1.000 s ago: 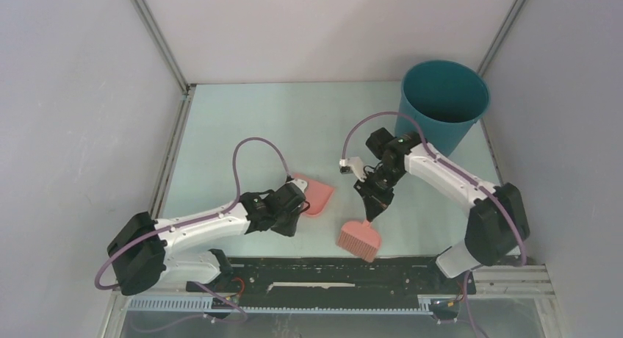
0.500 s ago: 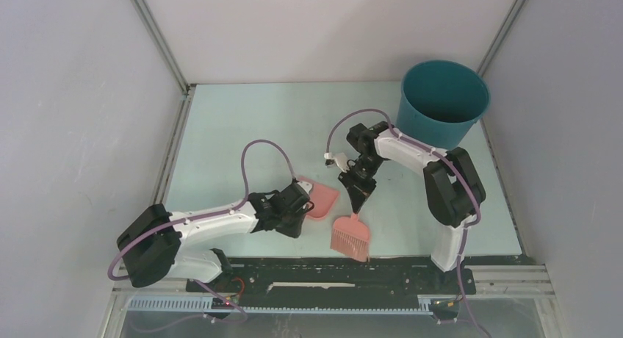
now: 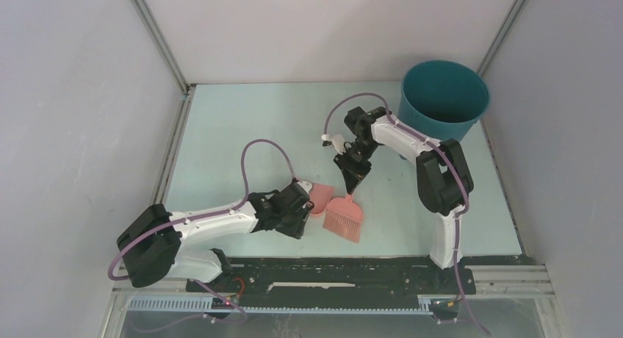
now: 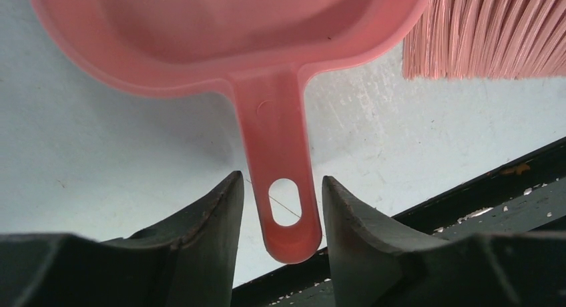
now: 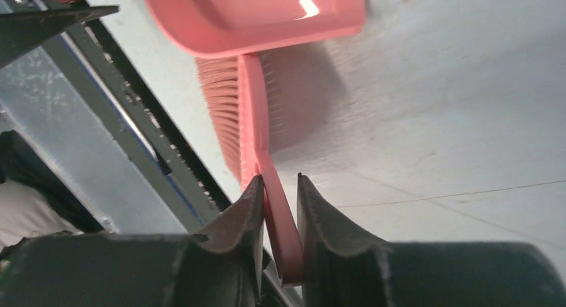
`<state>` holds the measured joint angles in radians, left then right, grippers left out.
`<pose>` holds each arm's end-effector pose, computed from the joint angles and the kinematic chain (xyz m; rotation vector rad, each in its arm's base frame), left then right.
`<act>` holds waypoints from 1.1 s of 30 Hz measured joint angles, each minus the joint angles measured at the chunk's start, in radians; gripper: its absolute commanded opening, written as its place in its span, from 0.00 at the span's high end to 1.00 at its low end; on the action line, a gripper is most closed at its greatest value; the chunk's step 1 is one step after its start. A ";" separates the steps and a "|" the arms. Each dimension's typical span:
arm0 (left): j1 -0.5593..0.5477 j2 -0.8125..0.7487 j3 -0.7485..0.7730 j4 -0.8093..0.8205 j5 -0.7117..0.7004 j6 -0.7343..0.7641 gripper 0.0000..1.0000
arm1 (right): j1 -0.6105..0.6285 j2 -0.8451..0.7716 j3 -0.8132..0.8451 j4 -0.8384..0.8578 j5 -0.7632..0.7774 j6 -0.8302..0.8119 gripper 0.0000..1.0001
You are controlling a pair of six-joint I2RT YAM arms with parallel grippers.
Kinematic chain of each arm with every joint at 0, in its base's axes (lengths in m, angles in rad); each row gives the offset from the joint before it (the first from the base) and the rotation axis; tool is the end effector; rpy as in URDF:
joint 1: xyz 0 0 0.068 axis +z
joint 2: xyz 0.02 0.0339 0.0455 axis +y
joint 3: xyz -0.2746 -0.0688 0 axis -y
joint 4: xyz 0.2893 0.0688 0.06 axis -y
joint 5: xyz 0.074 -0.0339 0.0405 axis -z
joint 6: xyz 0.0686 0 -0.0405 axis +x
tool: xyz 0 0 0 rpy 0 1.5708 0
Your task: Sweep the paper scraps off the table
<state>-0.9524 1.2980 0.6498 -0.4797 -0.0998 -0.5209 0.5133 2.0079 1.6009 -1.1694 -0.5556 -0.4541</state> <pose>0.1643 -0.2192 0.1226 0.5546 2.6740 -0.3120 0.3524 0.2402 0.1706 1.3933 -2.6574 -0.8550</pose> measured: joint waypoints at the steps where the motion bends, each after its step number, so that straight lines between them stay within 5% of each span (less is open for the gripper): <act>1: 0.000 0.000 0.000 0.000 -0.002 0.001 0.45 | -0.003 0.005 0.002 0.011 0.003 -0.003 0.66; 8: 0.000 -0.003 0.000 -0.004 -0.036 0.000 0.41 | -0.010 0.019 -0.005 0.075 0.040 -0.012 0.56; 9: 0.000 -0.005 0.000 -0.005 -0.044 0.000 0.41 | -0.011 0.019 -0.010 0.090 0.049 -0.012 0.42; 10: 0.000 -0.006 0.000 -0.006 -0.050 0.000 0.41 | -0.013 0.019 -0.016 0.100 0.058 -0.011 0.14; 11: 0.000 -0.008 0.001 -0.009 -0.056 0.000 0.39 | -0.016 0.019 -0.023 0.117 0.080 -0.014 0.02; 19: 0.000 -0.066 0.064 -0.079 -0.093 0.014 0.31 | -0.076 -0.026 -0.029 0.189 0.232 -0.008 0.00; 23: 0.002 -0.097 0.155 -0.134 -0.144 0.061 0.19 | -0.096 -0.120 -0.025 0.198 0.283 -0.005 0.00; 28: 0.034 -0.098 0.290 -0.188 -0.230 0.158 0.01 | -0.100 -0.322 -0.061 0.302 0.311 0.048 0.00; 33: 0.099 -0.089 0.408 -0.200 -0.294 0.254 0.00 | -0.159 -0.682 -0.300 0.552 0.259 0.136 0.00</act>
<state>-0.8532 1.2087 1.0576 -0.6800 -0.3943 -0.2665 0.3542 1.3258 1.3010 -0.6178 -0.2962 -0.3180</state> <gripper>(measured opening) 0.996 0.994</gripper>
